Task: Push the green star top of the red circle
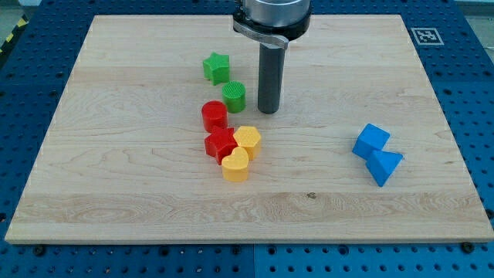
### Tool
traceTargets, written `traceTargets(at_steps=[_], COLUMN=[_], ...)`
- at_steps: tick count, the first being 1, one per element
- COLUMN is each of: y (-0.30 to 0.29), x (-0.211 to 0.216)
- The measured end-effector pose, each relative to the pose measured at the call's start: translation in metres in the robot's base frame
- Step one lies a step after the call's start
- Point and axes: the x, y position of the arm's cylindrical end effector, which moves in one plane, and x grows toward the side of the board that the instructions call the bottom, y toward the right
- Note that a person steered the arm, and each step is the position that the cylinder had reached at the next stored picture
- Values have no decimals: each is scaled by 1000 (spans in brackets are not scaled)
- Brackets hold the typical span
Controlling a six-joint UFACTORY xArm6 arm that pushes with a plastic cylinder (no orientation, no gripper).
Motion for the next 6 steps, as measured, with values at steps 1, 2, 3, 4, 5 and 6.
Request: traceTargets(at_steps=[1, 2, 3, 4, 5, 6], y=[-10, -28, -45, -56, -57, -54], x=[-1, -10, -16, -20, -30, -51])
